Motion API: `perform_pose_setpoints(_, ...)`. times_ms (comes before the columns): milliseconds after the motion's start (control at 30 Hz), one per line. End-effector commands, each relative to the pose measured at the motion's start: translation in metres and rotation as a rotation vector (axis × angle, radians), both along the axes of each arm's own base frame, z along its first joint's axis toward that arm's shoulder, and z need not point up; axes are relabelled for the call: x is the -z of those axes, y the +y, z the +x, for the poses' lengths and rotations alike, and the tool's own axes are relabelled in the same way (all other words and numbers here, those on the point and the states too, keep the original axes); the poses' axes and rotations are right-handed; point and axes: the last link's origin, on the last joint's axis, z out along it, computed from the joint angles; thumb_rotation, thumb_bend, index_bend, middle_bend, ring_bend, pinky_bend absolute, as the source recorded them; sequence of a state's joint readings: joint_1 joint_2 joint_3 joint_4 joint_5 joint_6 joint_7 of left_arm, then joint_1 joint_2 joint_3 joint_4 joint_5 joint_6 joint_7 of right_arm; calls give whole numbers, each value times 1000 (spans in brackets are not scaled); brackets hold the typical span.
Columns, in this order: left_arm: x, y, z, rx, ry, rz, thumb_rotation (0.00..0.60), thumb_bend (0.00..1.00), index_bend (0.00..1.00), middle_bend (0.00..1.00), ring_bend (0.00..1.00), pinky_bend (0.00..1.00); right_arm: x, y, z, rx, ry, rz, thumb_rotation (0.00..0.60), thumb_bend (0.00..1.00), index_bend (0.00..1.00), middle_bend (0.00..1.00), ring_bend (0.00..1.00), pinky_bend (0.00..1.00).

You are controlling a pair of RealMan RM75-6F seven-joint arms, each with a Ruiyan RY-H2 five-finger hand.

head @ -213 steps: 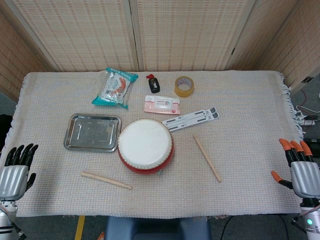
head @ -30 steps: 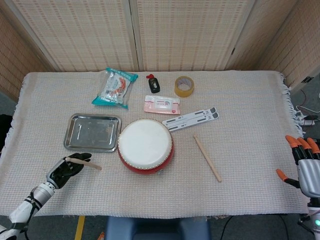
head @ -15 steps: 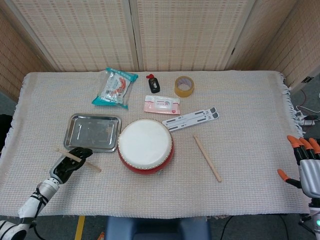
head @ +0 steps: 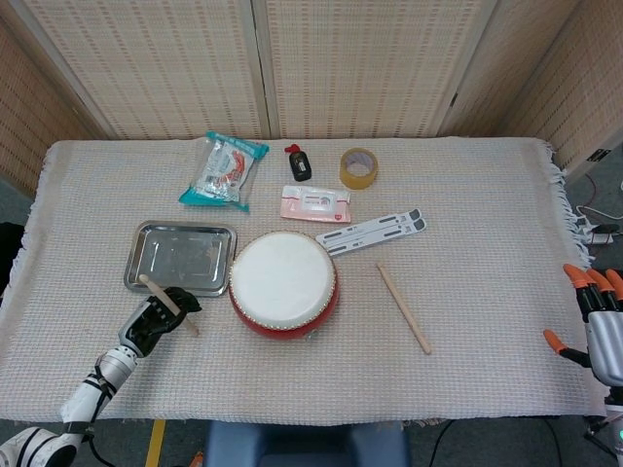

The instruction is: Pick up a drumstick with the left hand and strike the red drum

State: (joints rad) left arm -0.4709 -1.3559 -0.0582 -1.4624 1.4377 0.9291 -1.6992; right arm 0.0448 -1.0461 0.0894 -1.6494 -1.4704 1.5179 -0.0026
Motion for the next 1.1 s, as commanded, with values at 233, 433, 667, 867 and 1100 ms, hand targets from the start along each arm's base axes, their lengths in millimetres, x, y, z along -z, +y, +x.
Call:
perform_pose_setpoints(233, 19, -2, 6, -21, -1, -3, 600, 419, 510, 496, 424, 379, 1, -1, -1, 1, -2, 3, 600, 193, 0, 112, 0, 23)
perform_pose_setpoints(433, 25, -4, 3, -22, -16, -18, 600, 420, 517, 510, 435, 375, 1, -1, -1, 4, -2, 2, 600, 193, 0, 112, 0, 23)
perform_pose_setpoints(667, 27, -10, -2, -60, -143, -55, 600, 424, 541, 537, 460, 377, 2, -1, 1, 4, 0, 2, 600, 194, 0, 112, 0, 23)
perform_pose_setpoints(867, 30, -14, -10, -5, -164, -66, 600, 427, 540, 537, 460, 367, 2, -1, 2, 6, 3, 0, 600, 193, 0, 112, 0, 23)
perform_pose_setpoints(1100, 34, -15, -12, 45, -201, -59, 600, 427, 546, 537, 470, 384, 2, -1, 3, 4, 5, 3, 600, 194, 0, 112, 0, 23)
